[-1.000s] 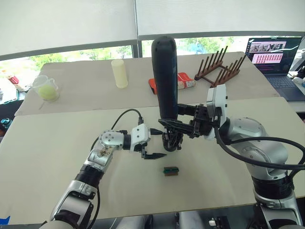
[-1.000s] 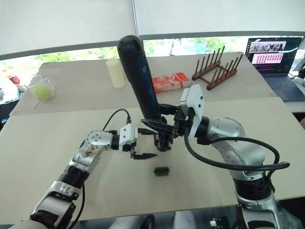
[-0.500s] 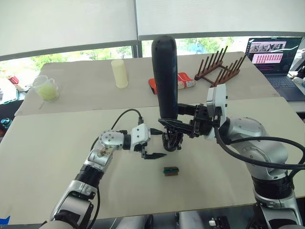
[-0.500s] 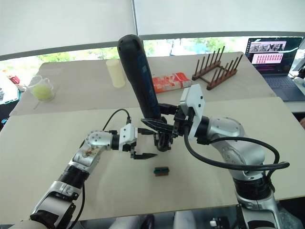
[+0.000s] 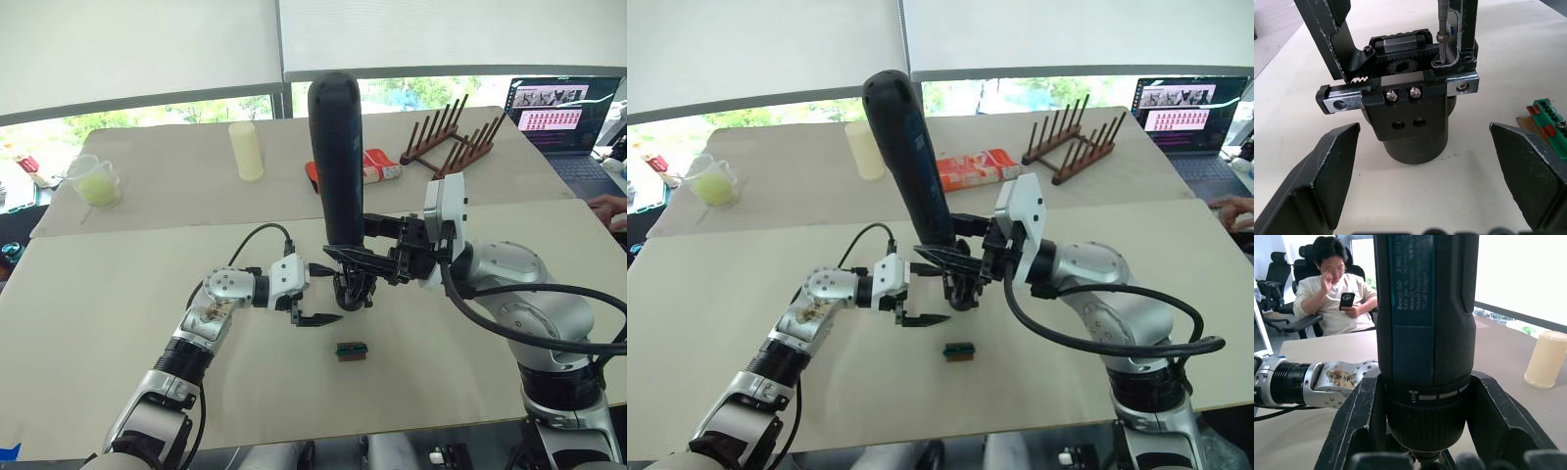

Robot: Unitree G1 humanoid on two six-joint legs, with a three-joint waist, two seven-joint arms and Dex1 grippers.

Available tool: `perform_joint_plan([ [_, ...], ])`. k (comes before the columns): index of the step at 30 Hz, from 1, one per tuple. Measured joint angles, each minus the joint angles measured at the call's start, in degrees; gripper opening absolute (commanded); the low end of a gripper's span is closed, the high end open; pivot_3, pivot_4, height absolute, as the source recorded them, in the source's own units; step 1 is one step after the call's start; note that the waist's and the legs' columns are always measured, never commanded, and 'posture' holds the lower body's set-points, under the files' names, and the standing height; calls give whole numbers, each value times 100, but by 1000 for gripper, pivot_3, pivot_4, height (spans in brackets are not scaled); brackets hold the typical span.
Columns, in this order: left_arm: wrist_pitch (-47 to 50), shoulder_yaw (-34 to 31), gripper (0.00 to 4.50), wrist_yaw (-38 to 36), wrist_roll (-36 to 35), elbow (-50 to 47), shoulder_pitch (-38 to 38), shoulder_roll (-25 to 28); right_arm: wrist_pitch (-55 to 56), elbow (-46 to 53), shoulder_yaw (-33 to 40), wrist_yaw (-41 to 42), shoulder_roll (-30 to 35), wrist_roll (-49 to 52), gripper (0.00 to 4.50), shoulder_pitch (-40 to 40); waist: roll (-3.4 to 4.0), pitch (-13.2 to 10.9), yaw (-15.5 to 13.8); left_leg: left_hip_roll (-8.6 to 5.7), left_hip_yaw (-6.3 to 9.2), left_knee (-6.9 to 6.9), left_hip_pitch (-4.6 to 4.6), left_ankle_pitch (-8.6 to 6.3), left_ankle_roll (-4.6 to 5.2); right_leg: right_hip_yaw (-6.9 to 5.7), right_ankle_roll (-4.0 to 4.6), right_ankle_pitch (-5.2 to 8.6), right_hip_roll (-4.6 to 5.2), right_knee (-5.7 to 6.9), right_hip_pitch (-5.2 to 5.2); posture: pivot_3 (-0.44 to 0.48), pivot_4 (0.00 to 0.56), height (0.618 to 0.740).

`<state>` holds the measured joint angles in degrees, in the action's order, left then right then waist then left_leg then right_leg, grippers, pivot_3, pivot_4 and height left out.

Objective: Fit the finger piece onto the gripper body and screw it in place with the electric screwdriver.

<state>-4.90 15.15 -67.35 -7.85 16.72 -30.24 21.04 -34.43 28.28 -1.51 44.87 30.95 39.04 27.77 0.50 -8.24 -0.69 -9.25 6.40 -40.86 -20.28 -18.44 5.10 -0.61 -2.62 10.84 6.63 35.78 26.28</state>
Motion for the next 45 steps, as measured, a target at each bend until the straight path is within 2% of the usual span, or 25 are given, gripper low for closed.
perform_joint_plan([
  [45, 0, 60, 4500, 41, 1, 14, 0, -12, 41, -58, -7, 109, -73, -201, 1901, -127, 0, 0, -2, 0, 0, 0, 0, 0, 0, 0, 0, 0, 0, 1, 0, 0, 150, 740],
])
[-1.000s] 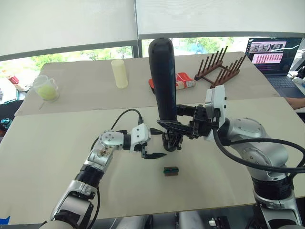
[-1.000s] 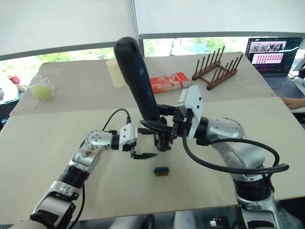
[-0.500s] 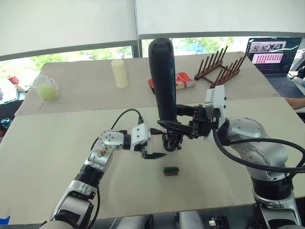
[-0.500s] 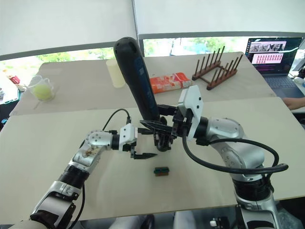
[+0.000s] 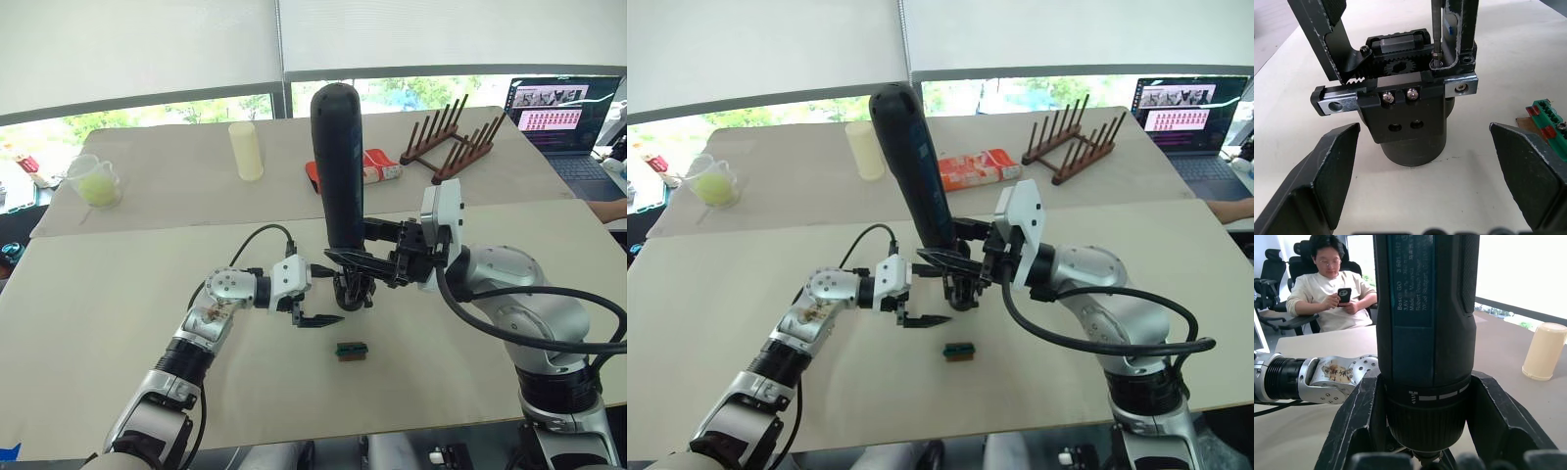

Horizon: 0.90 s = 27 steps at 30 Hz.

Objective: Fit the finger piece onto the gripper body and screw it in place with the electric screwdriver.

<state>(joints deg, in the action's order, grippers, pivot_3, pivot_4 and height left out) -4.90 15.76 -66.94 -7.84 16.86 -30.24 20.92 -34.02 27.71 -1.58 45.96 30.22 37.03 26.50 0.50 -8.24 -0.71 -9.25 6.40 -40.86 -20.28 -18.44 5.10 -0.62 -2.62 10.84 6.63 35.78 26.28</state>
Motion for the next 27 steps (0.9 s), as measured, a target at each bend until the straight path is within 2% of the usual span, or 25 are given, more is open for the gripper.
perform_joint_plan([
  [7, 30, 51, 4500, 39, 34, 296, -12, -124, 28, 1, 10, 0, 6, -7, 1901, -30, 0, 0, -2, 0, 0, 0, 0, 0, 0, 0, 0, 0, 0, -1, -1, 0, 150, 740],
  [16, 23, 71, 4500, 360, 124, 907, -309, -767, 27, 1, 16, -87, 12, -18, 1901, -30, -2, 1, -5, -2, 0, -3, -1, 0, 0, 1, 0, 0, 3, 0, -2, 0, 150, 740],
  [24, -13, 91, 4500, 444, 195, 1169, -375, -904, 28, 22, 53, -111, 13, 13, 1901, -87, -2, 1, -13, -1, 0, -3, -1, 0, 0, 1, 0, 0, 3, 0, -2, 0, 150, 740],
  [27, -23, 82, 3686, 442, 194, 1259, -398, -909, 113, 76, 123, -104, 14, 26, 1901, -217, -3, 1, -18, -1, 0, -3, -1, 0, 0, 0, 0, 0, 3, -1, -2, 0, 150, 740],
])
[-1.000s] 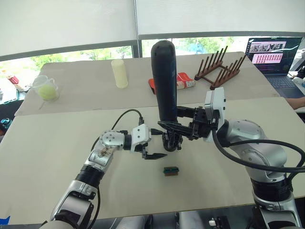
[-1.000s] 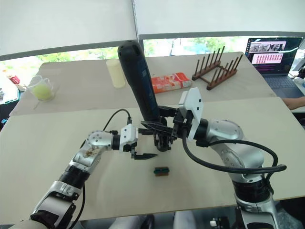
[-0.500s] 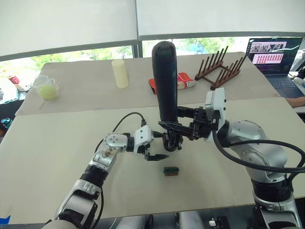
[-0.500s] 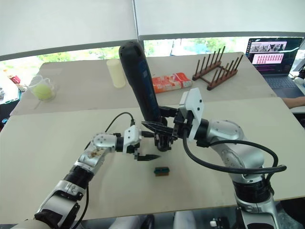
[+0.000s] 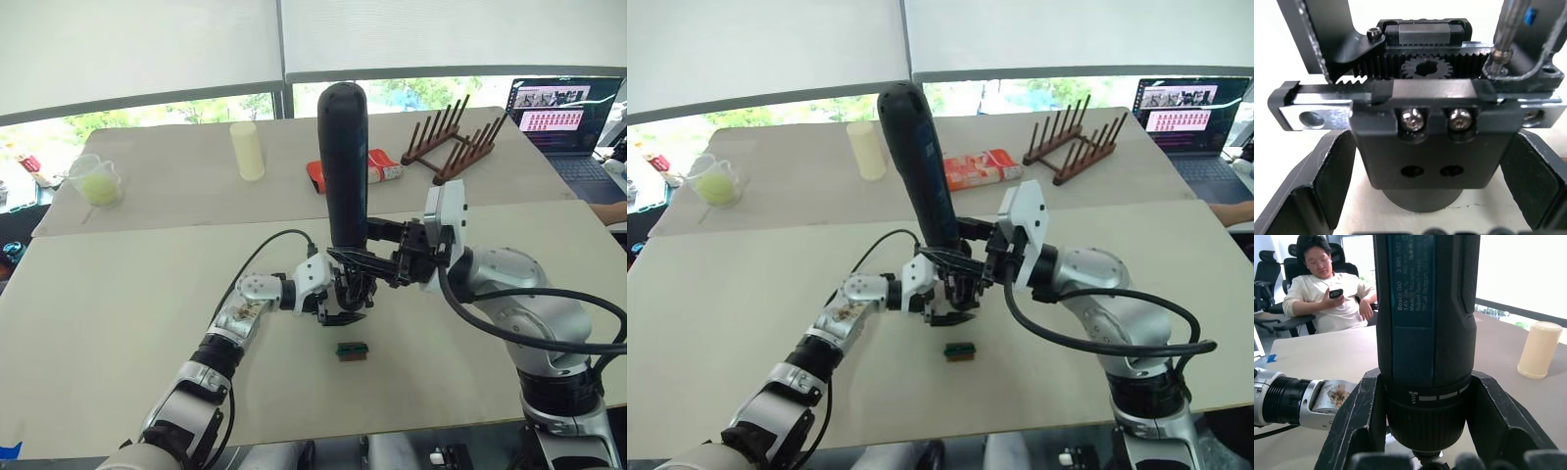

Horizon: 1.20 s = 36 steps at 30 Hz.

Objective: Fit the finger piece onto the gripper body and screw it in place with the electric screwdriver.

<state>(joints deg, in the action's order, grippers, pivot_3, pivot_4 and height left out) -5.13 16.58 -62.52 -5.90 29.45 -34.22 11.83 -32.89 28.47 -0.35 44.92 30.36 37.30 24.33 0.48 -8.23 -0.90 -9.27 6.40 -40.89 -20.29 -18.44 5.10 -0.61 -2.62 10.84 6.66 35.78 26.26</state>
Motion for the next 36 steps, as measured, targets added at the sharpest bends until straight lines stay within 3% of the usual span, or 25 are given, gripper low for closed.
perform_joint_plan([
  [3, -4, -23, 2364, -8, -1, 77, -30, -5, 31, 33, 91, 6, 5, 1, 1901, -81, 0, 0, 2, 0, -1, -1, 0, 0, 0, 1, 0, 0, 0, 0, 0, 0, 150, 740],
  [22, -347, -20, 2350, -118, 54, 589, -255, -124, 270, -344, 89, 6, 1, 47, 1901, -173, -19, 13, -64, -2, 0, -10, 5, 0, 0, 2, 0, 0, 2, -1, -9, 0, 150, 740],
  [36, -347, -19, 2350, -115, 125, 589, -254, -115, 820, -507, -179, 487, 193, -213, 1901, -214, -50, 40, -62, 0, 0, -9, 8, 0, 0, 1, 0, 0, 0, -1, -10, 0, 150, 740],
])
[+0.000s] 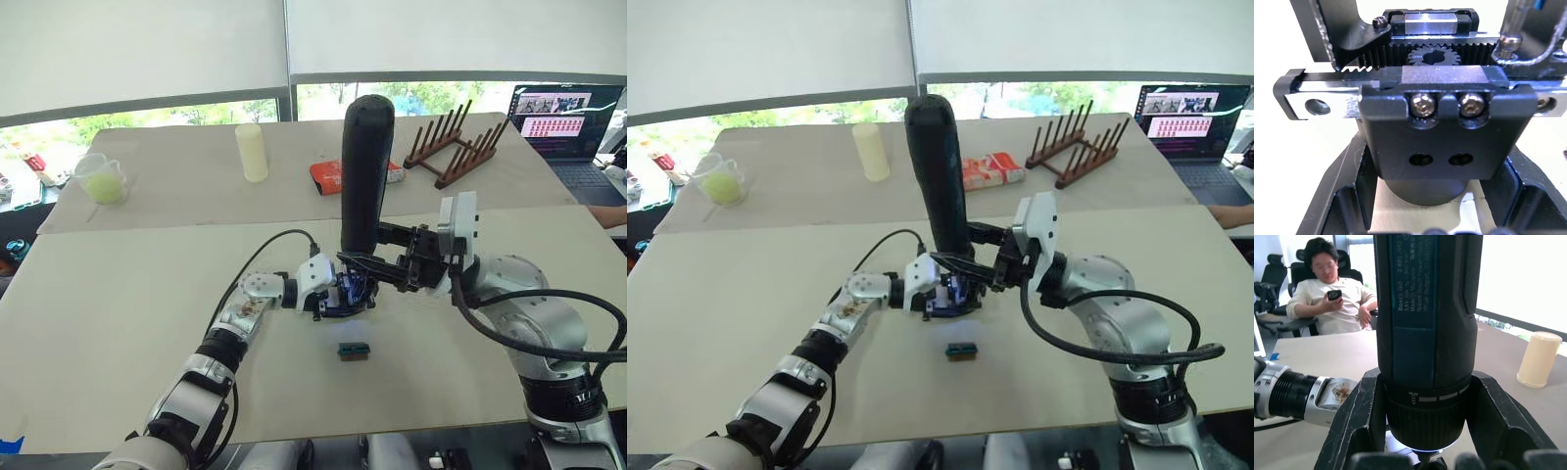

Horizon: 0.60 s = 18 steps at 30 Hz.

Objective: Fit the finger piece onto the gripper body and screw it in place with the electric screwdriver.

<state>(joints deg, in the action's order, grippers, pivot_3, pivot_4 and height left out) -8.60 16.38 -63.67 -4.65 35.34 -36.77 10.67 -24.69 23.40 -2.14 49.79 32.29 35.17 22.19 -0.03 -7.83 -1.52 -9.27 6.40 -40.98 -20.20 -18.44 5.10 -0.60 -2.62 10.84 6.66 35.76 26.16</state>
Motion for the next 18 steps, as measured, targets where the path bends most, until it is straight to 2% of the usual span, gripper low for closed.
perform_joint_plan([
  [18, 1, 0, 2350, -7, 7, 0, 0, 4, 20, -172, -5, 73, 62, 8, 1900, 206, -13, 10, 2, 2, 0, 2, -1, 0, 0, 1, 0, 0, -1, -2, 2, 0, 150, 740],
])
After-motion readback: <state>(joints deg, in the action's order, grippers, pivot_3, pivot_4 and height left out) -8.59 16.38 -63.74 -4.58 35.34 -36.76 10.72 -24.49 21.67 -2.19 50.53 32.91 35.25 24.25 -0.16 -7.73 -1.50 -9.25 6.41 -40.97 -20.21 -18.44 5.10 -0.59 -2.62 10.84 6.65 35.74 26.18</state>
